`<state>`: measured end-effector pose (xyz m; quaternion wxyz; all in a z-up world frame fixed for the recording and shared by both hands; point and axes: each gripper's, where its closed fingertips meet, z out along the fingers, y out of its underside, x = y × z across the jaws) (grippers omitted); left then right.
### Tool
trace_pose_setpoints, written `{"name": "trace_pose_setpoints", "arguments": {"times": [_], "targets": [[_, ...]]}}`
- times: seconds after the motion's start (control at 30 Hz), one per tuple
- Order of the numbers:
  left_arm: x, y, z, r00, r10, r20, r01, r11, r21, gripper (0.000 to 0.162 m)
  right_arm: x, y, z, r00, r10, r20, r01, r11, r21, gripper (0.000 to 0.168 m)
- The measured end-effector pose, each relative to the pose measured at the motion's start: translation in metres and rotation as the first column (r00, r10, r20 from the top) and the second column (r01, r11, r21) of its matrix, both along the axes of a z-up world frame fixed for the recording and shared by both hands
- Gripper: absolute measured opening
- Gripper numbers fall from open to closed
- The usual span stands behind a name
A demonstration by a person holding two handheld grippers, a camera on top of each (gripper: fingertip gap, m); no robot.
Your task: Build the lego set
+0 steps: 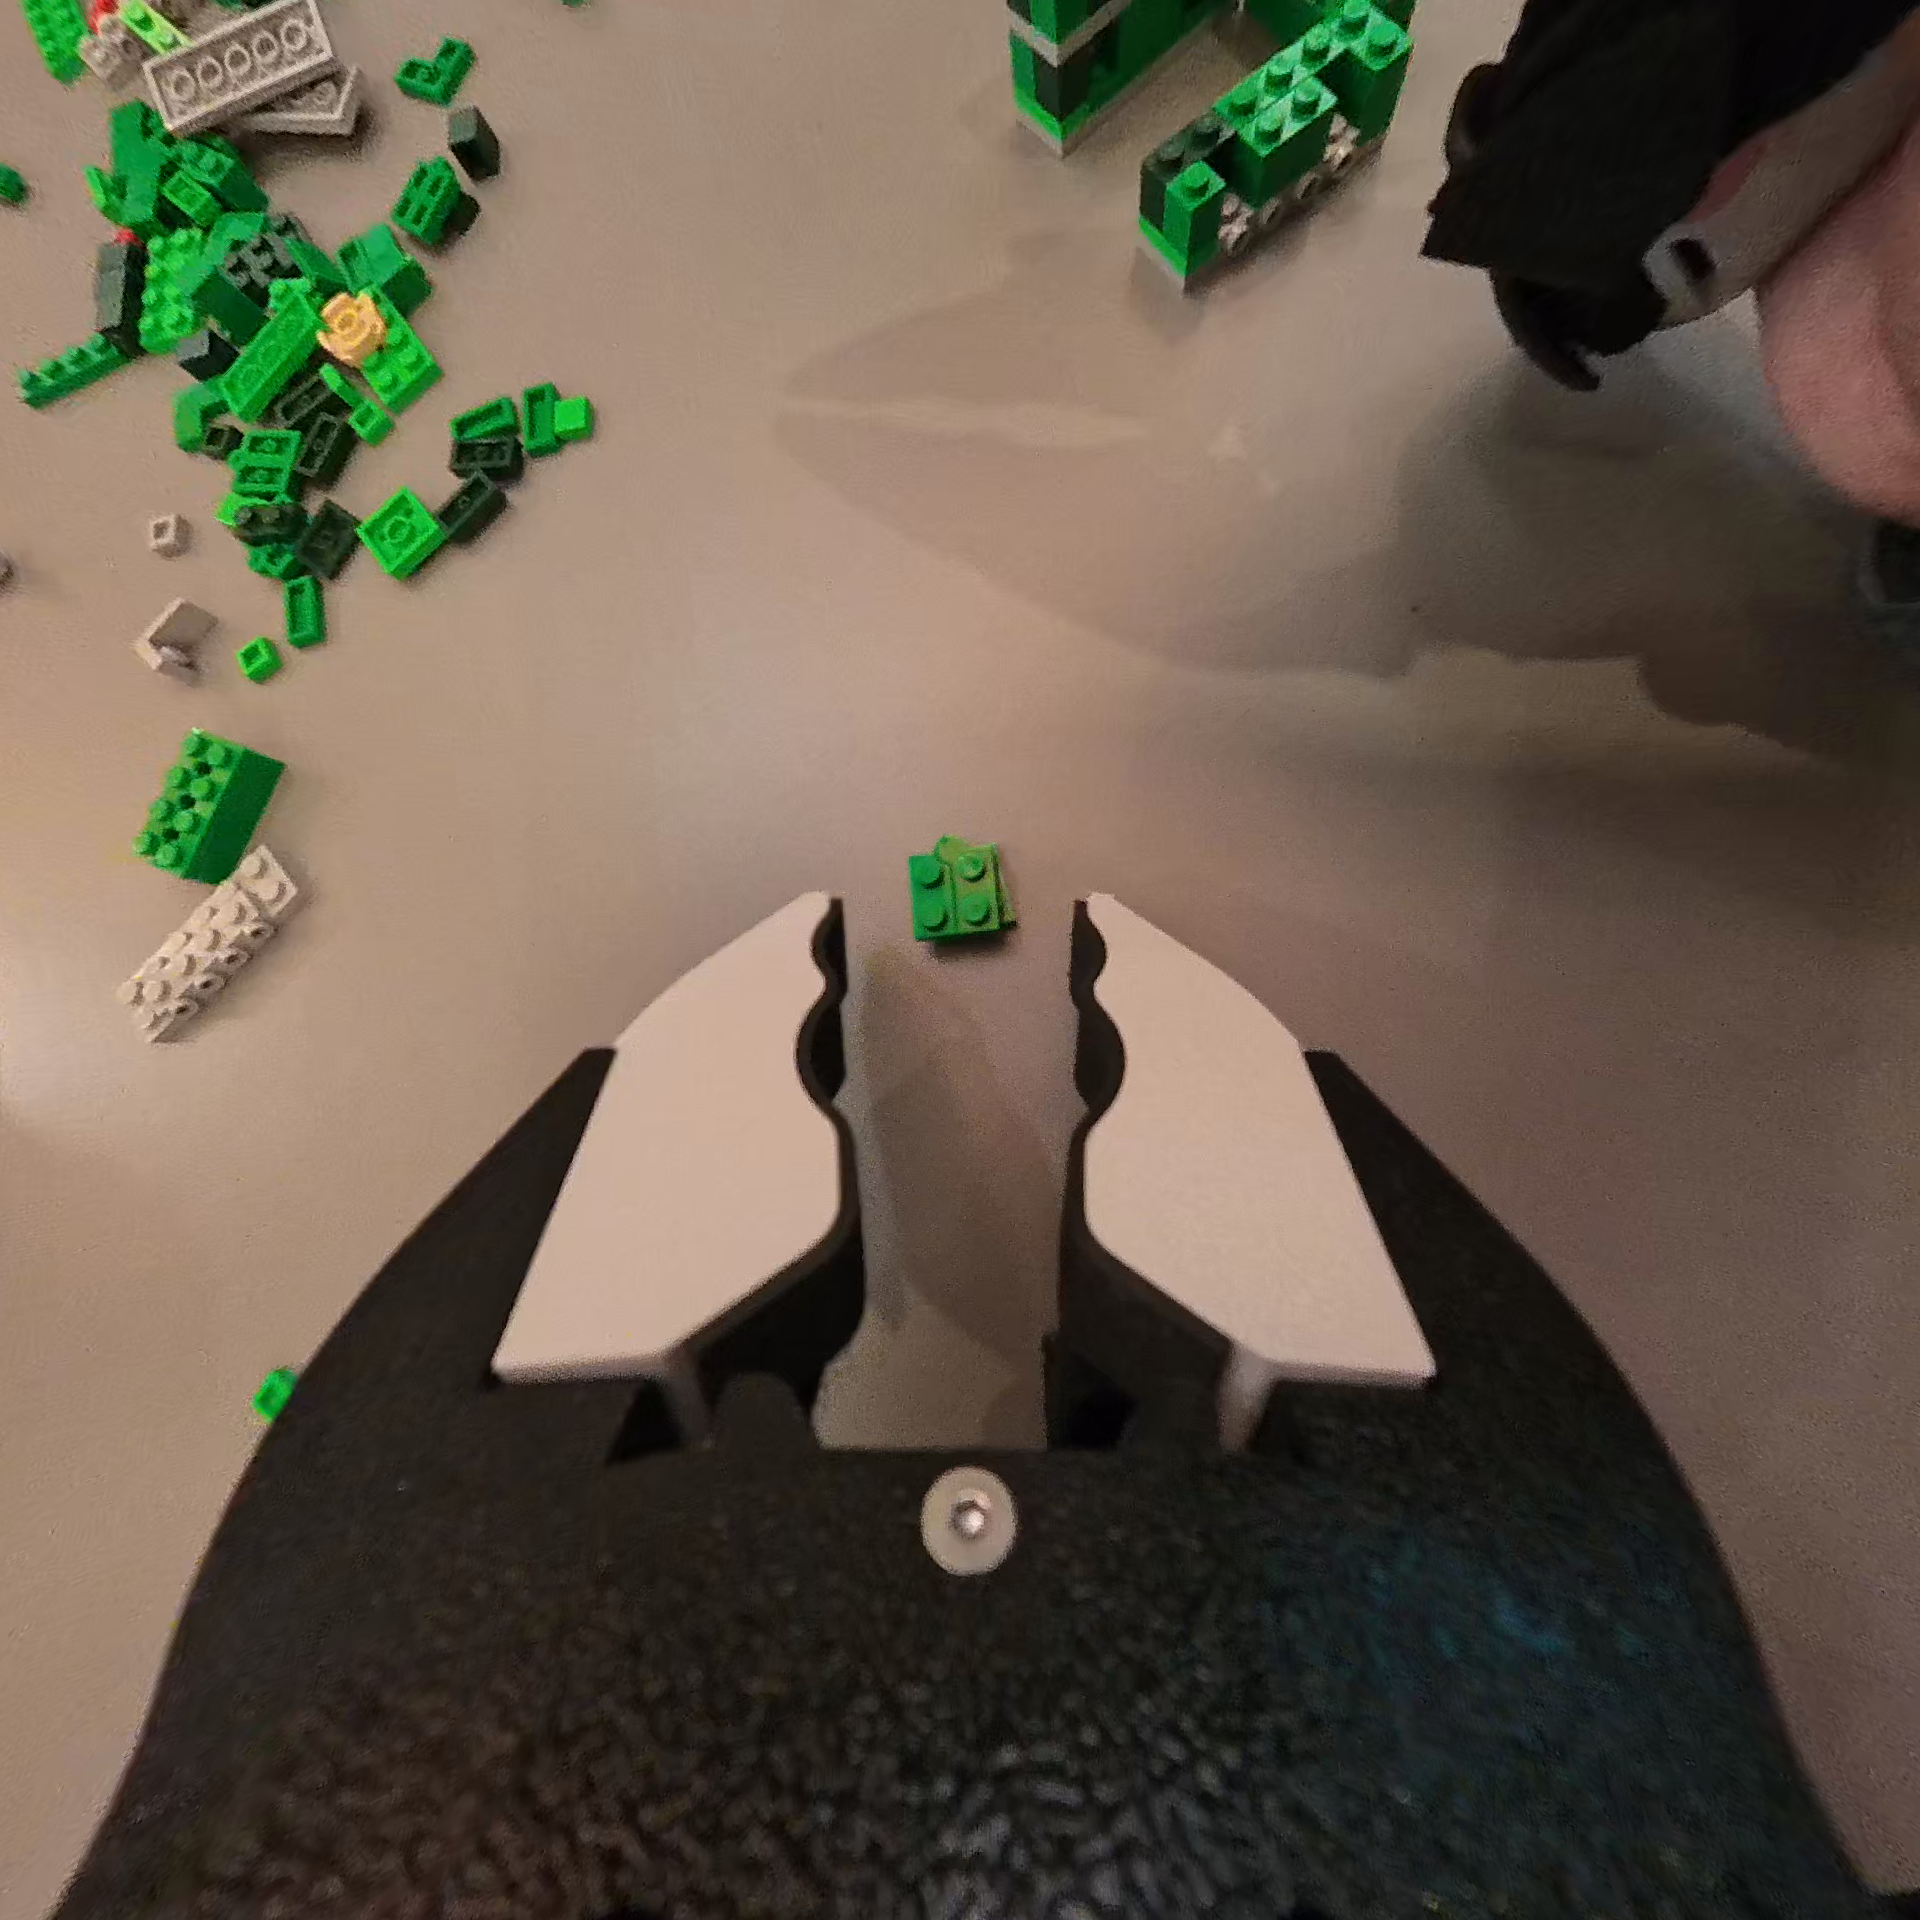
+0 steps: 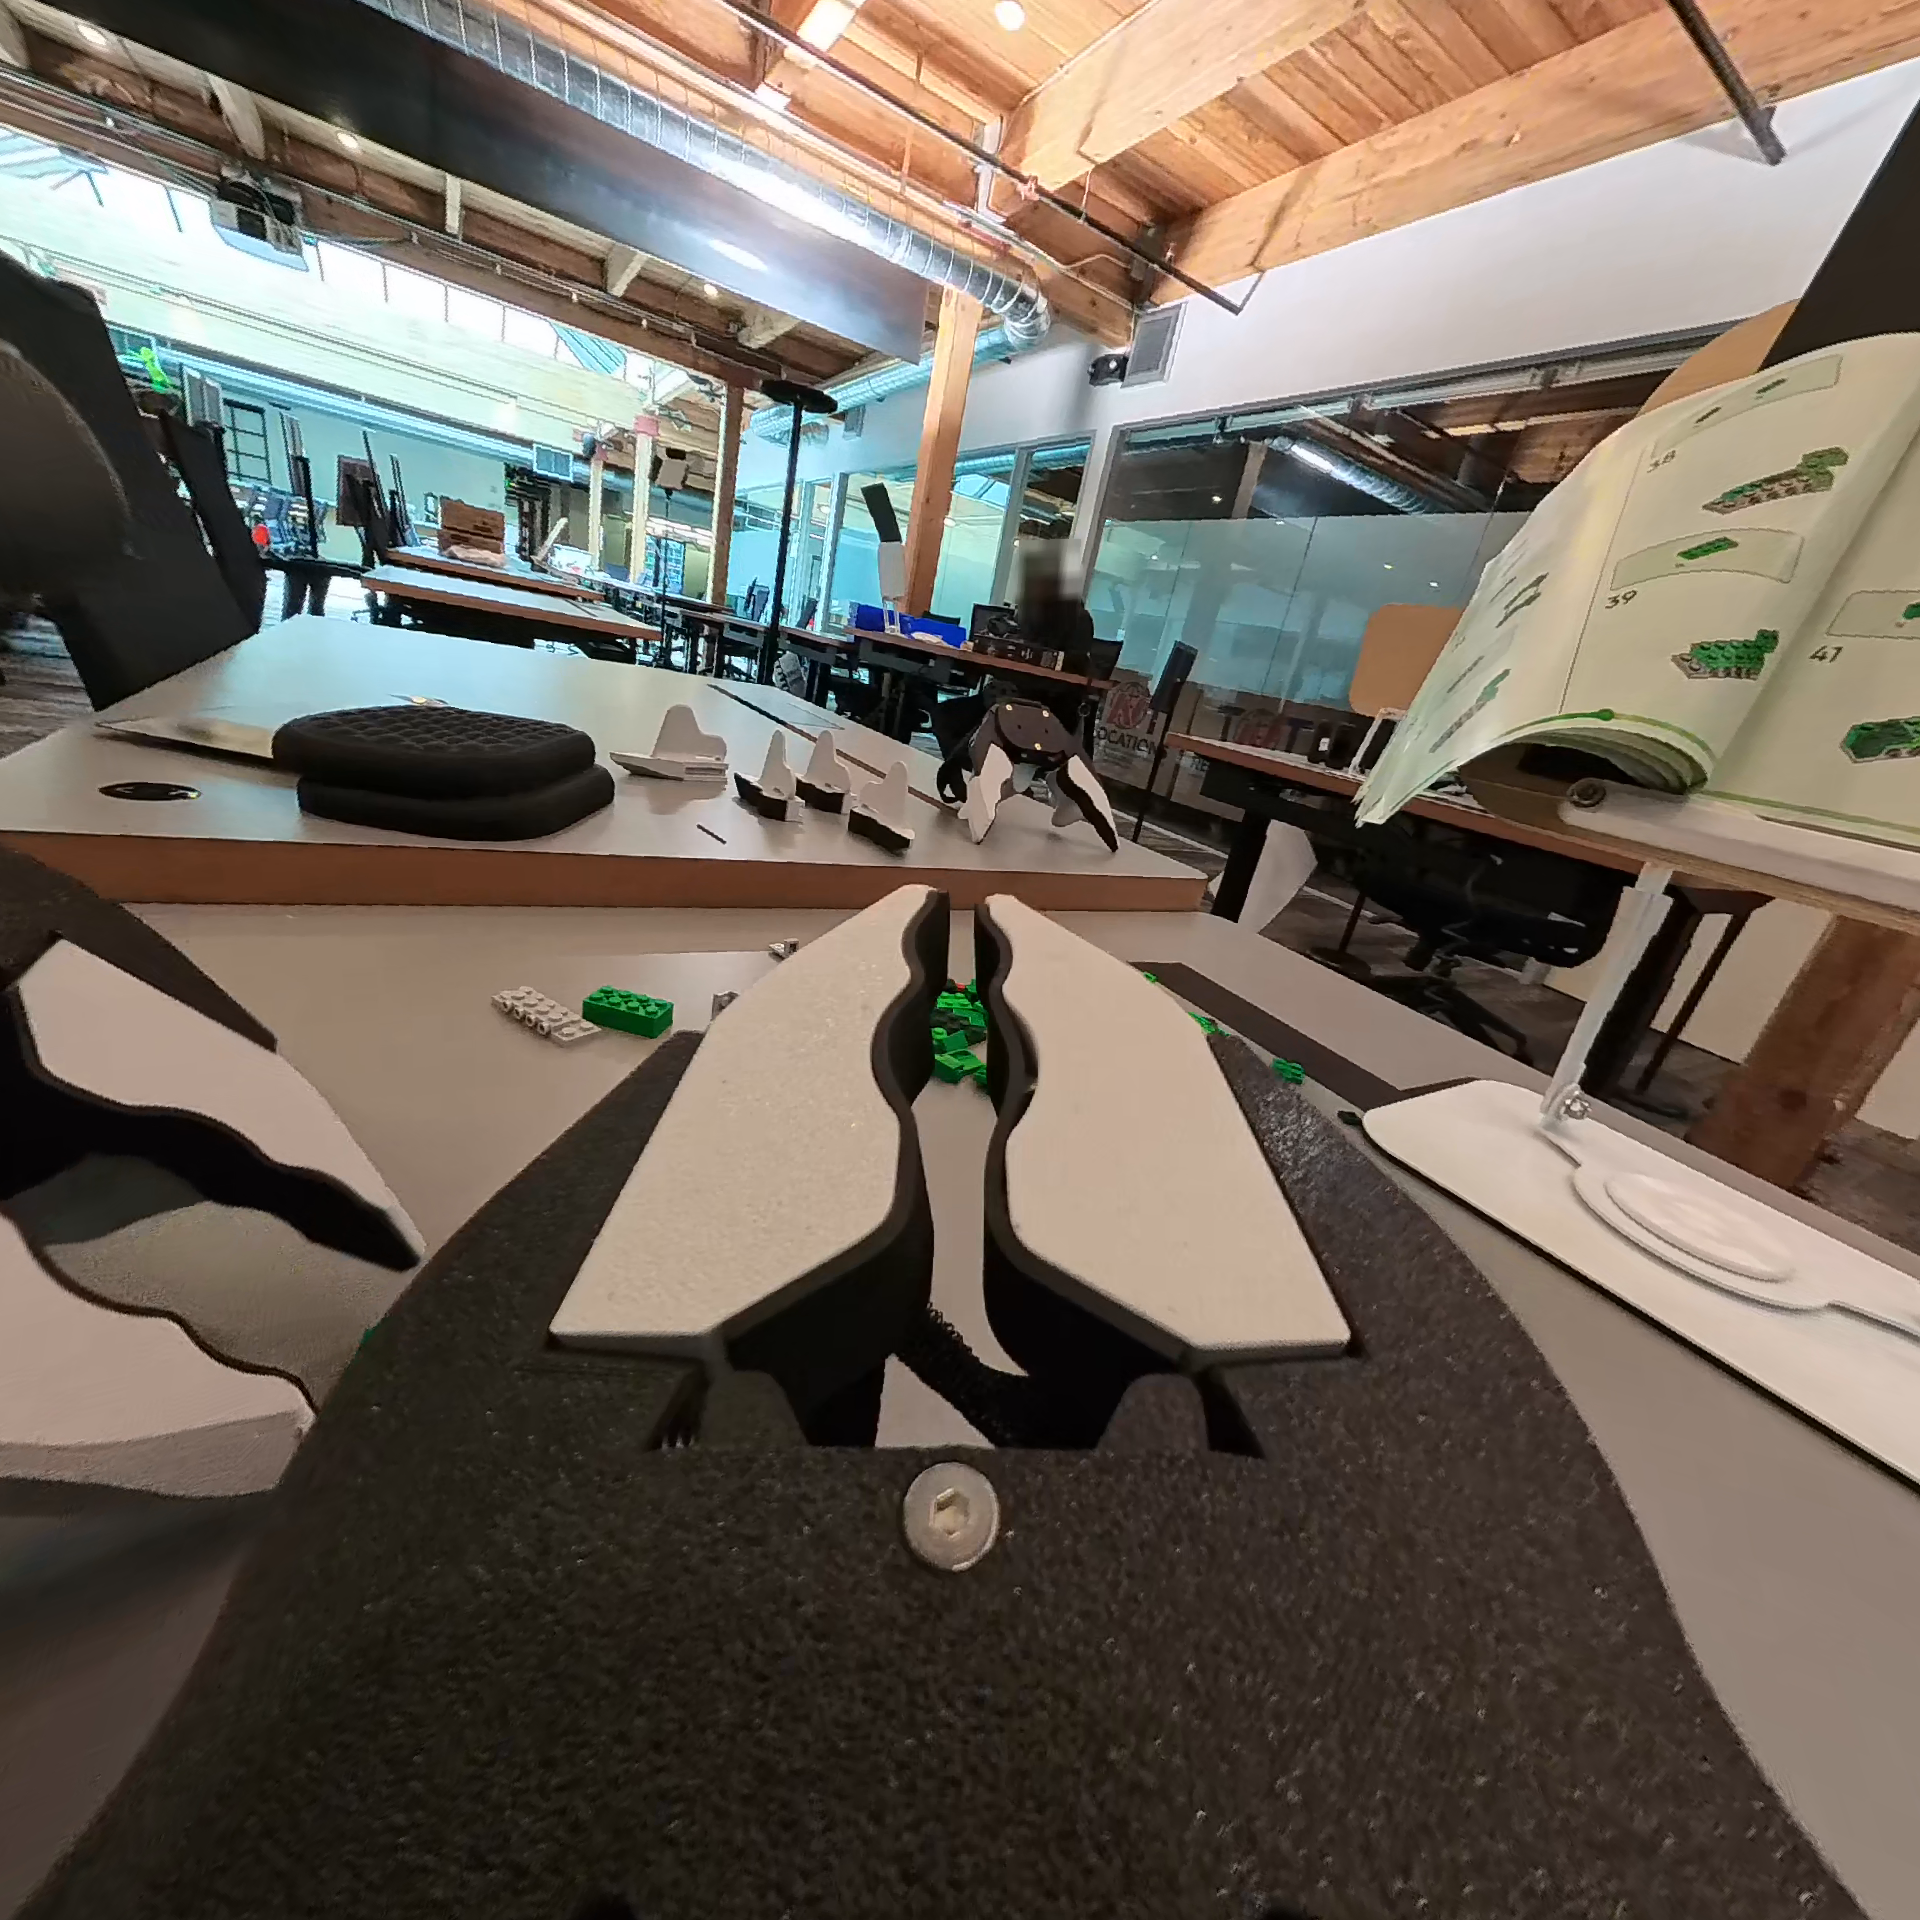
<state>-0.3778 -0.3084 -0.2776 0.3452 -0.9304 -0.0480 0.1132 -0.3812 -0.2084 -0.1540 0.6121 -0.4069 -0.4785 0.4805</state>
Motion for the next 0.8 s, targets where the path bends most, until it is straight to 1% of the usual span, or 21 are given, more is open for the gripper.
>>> {"name": "trace_pose_setpoints", "arguments": {"times": [0.17,0.2,0.33,0.4,0.47,0.6,0.7,0.8], "targets": [[0.000,0.003,-0.004,1.000,0.000,0.031,0.000,1.000,-0.007,0.040,0.000,0.001,0.000,1.000,0.001,-0.001,-0.001,1.000,-0.013,0.004],[-0.001,0.003,-0.004,1.000,-0.001,0.024,0.001,1.000,-0.011,0.038,0.000,0.002,0.000,1.000,0.001,-0.001,-0.001,1.000,-0.014,0.004],[-0.006,0.003,-0.005,0.999,-0.006,-0.054,0.004,0.999,-0.048,0.018,0.000,0.002,0.000,1.000,0.004,0.001,-0.004,1.000,-0.021,0.004],[-0.007,0.002,-0.005,0.996,-0.014,-0.086,0.008,0.998,-0.061,0.016,0.000,0.001,-0.001,1.000,0.011,0.007,-0.011,1.000,-0.022,0.004],[-0.007,0.002,-0.005,0.996,-0.023,-0.089,0.017,0.998,-0.063,0.016,-0.001,-0.002,-0.002,0.999,0.033,0.015,-0.033,0.999,-0.020,0.005],[-0.010,0.002,-0.004,0.996,-0.063,-0.065,0.060,0.997,-0.054,0.015,-0.001,-0.016,-0.007,0.988,0.145,0.049,-0.145,0.989,-0.009,0.008],[-0.009,0.003,-0.004,0.986,-0.158,-0.047,0.156,0.987,-0.047,0.015,0.002,-0.032,-0.016,0.964,0.247,0.100,-0.252,0.967,0.038,0.011],[-0.007,0.005,-0.004,0.961,-0.276,-0.018,0.275,0.960,-0.042,0.015,0.008,-0.044,-0.033,0.925,0.318,0.207,-0.345,0.932,0.114,0.013]]}}
